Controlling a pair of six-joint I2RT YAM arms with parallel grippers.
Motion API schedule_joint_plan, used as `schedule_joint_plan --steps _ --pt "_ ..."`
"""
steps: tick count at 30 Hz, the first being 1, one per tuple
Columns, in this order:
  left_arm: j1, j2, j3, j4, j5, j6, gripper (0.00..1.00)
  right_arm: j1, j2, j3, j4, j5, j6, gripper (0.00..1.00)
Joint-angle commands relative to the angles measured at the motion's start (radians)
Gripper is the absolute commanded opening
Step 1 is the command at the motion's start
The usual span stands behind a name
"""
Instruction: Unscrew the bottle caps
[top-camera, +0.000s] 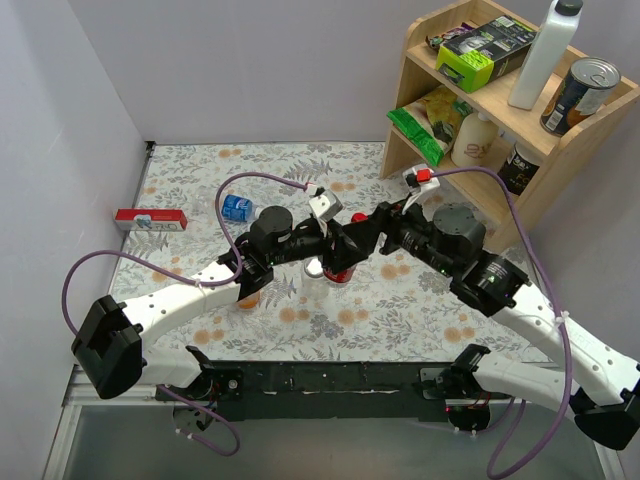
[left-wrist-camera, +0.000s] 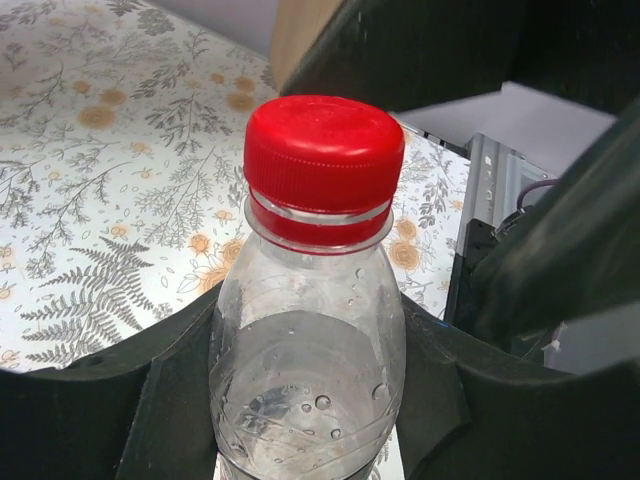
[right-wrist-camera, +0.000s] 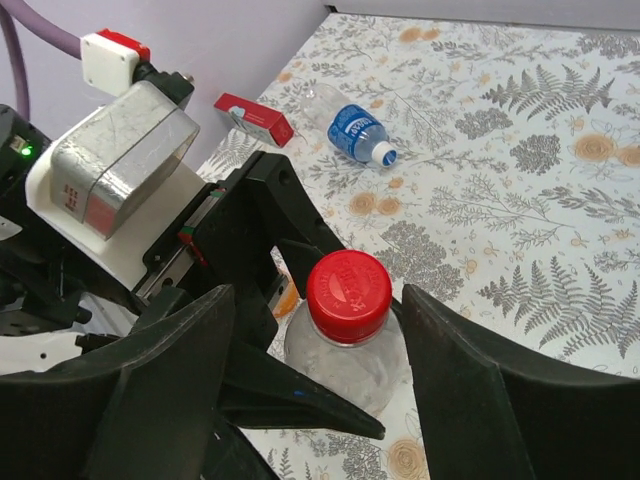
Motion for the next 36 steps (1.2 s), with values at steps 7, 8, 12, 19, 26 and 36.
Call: schedule_joint_plan --steps 7,8,12,19,26,36 --pt "-0.011 -0.038 0.033 -0.002 -0.055 0.011 0.4 0.051 0.034 0.042 0.025 0.185 0.018 0.65" --pt "-0.013 -0.038 0.033 -0.001 -0.052 0.014 0.4 0.052 0.039 0.042 0.026 0.188 0.016 0.64" --pt "-0.019 -0.041 0.03 0.002 -0.041 0.025 0.4 0.051 0.051 0.043 0.035 0.185 0.007 0.61" --pt "-0.019 -0.046 0.027 0.013 -0.02 0.019 0.4 0.052 0.057 0.042 0.048 0.151 0.001 0.47" --pt "-0.019 -0.062 0.022 0.035 0.069 0.021 0.4 0.048 0.033 0.019 0.075 0.091 -0.038 0.07" --pt "0.024 -0.053 0.042 0.117 0.483 -0.035 0.4 -0.089 -0.016 -0.035 0.121 -0.465 -0.216 0.01"
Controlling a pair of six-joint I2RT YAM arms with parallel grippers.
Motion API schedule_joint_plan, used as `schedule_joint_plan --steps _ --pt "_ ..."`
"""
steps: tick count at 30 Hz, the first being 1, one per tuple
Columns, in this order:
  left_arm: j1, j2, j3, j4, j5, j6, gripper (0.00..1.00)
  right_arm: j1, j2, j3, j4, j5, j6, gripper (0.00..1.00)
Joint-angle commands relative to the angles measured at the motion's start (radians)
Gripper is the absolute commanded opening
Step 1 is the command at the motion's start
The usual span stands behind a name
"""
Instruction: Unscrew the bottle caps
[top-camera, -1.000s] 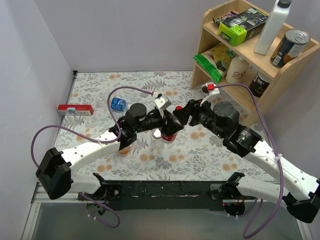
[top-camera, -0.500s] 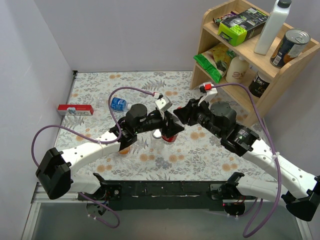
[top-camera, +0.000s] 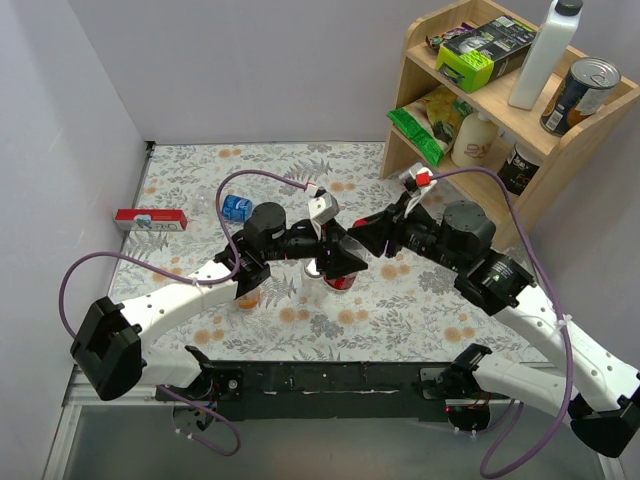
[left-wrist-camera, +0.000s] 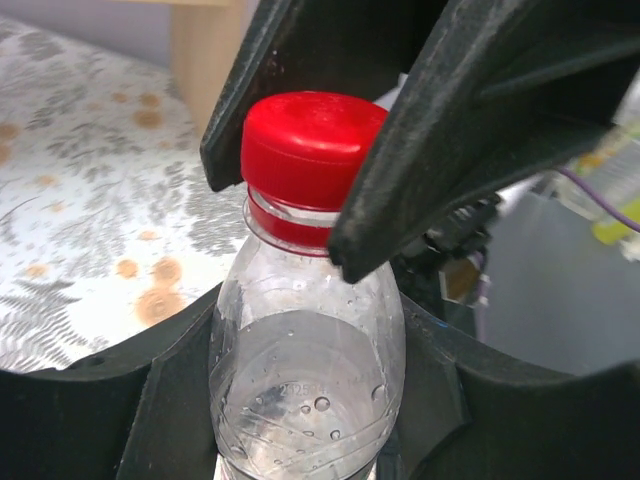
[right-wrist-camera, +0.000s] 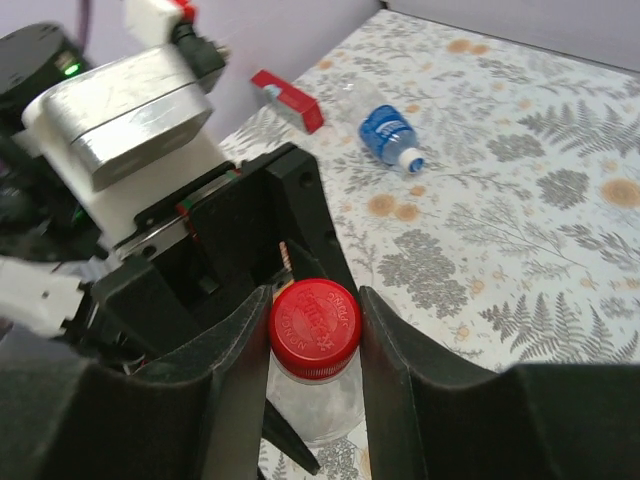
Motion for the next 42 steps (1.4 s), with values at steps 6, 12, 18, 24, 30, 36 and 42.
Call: schedule_joint_plan --steps 6,12,18,24,30,36,42 --pt "0.004 -0.027 0.091 0.05 0.472 -0.032 0.4 -0.127 -0.037 -0.057 0.111 -0.595 -0.146 0.01" --pt "0.003 -0.008 0.093 0.042 0.464 -0.026 0.4 -0.145 -0.063 -0.074 0.123 -0.621 -0.153 0.01" --pt "0.001 -0.016 0.125 -0.097 0.365 0.107 0.4 -0.154 -0.1 -0.108 0.12 -0.506 -0.149 0.01" --pt "0.003 -0.019 0.113 -0.113 0.319 0.13 0.4 -0.156 -0.106 -0.096 0.113 -0.463 -0.127 0.22" --pt "0.0 -0.019 0.09 -0.102 0.146 0.125 0.4 -0.156 -0.08 -0.048 0.018 -0.318 -0.133 0.79" --pt "-0.009 0.002 0.085 -0.12 -0.105 0.126 0.41 -0.156 -0.121 -0.03 -0.009 0.011 0.001 0.82" --pt "-0.052 0.015 0.09 -0.15 -0.274 0.121 0.41 -0.138 -0.121 -0.082 0.117 0.007 0.1 0.68"
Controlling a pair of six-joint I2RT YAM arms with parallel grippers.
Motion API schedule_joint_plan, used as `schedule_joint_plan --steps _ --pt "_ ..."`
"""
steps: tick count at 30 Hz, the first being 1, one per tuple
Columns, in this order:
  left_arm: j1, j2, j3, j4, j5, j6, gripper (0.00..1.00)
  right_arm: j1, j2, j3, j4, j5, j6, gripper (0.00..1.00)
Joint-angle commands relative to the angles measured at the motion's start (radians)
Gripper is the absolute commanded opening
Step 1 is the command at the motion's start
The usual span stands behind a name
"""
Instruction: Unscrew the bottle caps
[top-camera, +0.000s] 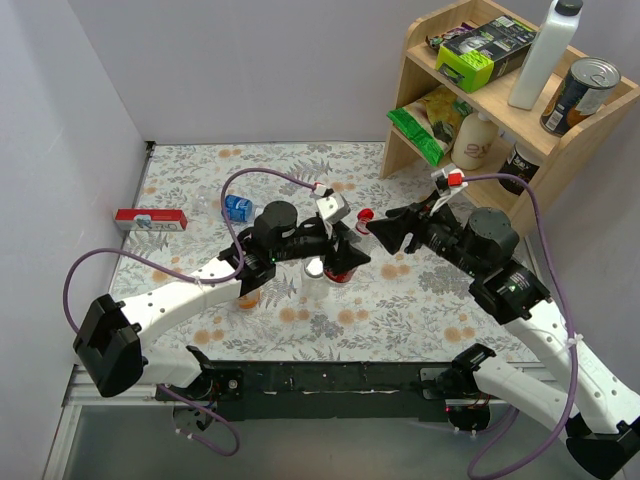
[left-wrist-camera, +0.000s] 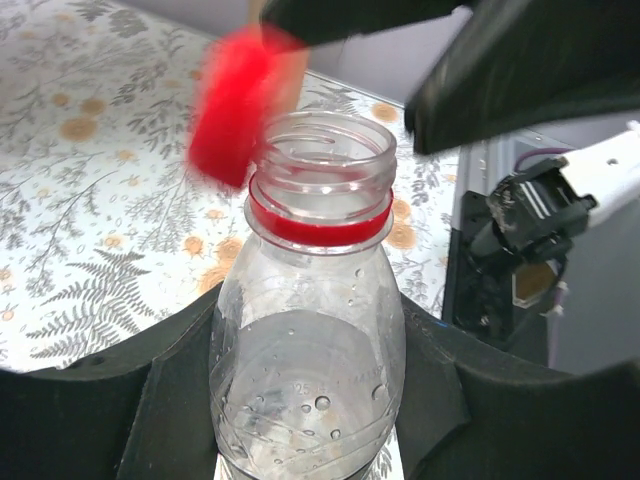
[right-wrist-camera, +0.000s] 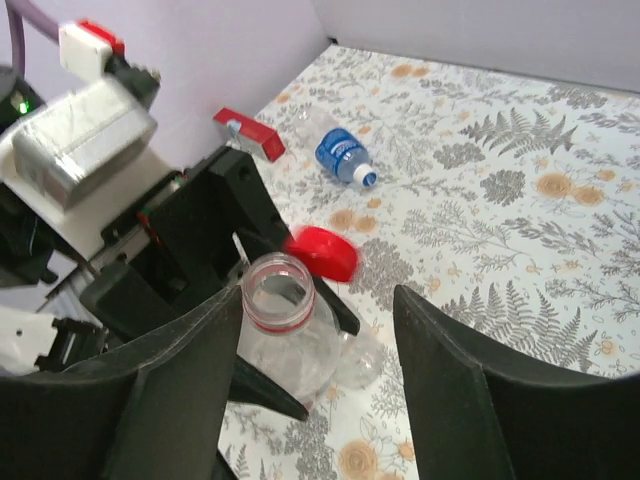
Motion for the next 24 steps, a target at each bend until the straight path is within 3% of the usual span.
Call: schedule_joint_plan --steps 1,8,19,24 --pt "-0.031 -0.005 0.024 -0.02 -0.167 0.003 0.41 0.018 0.003 -0.014 0.134 0.095 0.107 0.68" --pt "-0.036 -0.001 0.036 -0.034 -0.211 -0.022 0.41 0.06 0.012 -0.011 0.148 0.165 0.11 0.68" --pt "-0.025 -0.076 0.01 -0.011 -0.342 -0.033 0.41 0.058 0.084 0.043 -0.136 0.418 0.145 0.7" --pt "-0.012 -0.125 -0.007 -0.002 -0.473 -0.002 0.41 0.058 0.167 0.109 -0.212 0.487 0.111 0.73"
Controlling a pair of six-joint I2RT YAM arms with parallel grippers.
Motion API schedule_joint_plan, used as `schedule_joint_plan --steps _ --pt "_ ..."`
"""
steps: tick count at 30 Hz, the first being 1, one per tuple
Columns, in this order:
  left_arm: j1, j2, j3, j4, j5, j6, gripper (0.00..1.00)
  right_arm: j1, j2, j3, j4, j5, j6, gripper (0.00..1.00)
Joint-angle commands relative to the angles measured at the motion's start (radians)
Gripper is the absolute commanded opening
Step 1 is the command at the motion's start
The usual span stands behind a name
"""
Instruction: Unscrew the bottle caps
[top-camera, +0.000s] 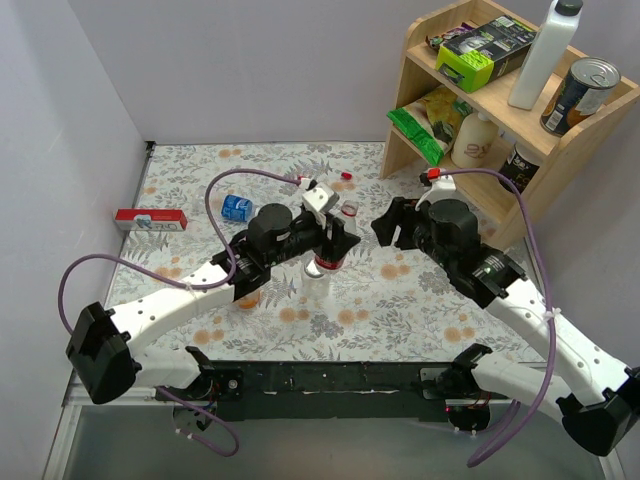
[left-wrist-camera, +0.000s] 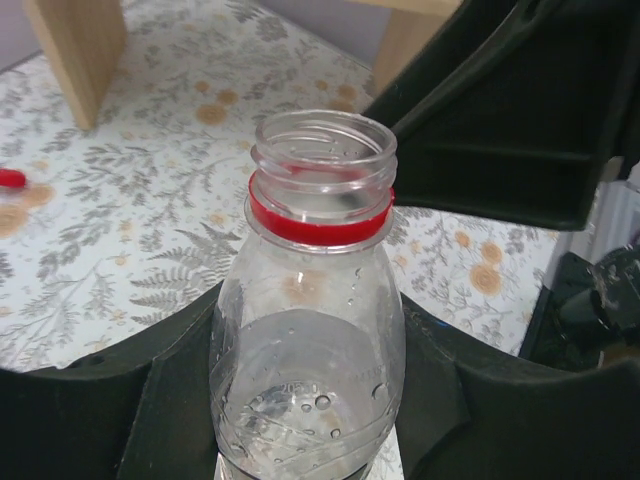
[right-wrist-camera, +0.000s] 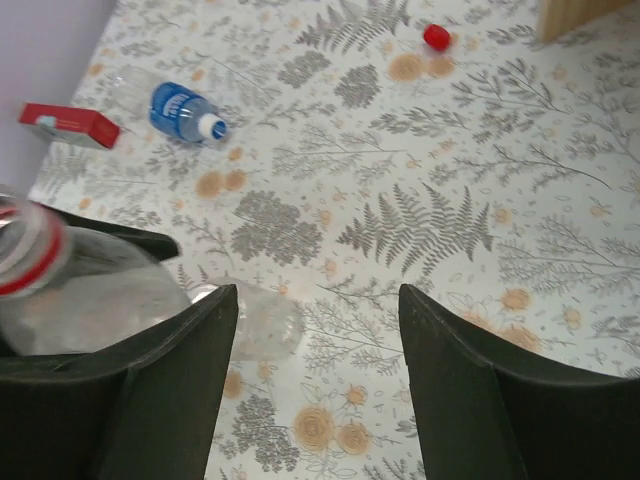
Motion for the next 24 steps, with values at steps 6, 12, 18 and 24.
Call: schedule_joint_plan --steps 6,12,18,24 --pt "0.1 -0.115 -0.003 0.041 -0.142 0.02 0.41 -0.047 0.193 0.185 -0.124 0.051 -0.079 0.75" --pt "0.191 -0.136 -0.014 0.069 -0.105 -0.019 0.41 -0.112 0.281 0.194 -0.034 -0.055 -0.12 0.74" --pt "0.191 -0.147 -0.012 0.061 -0.148 0.016 0.41 -0.119 0.413 0.271 -0.017 -0.085 -0.172 0.74" --pt "0.191 -0.132 -0.023 0.079 -0.104 0.016 0.41 -0.128 0.444 0.289 0.035 -0.165 -0.183 0.73"
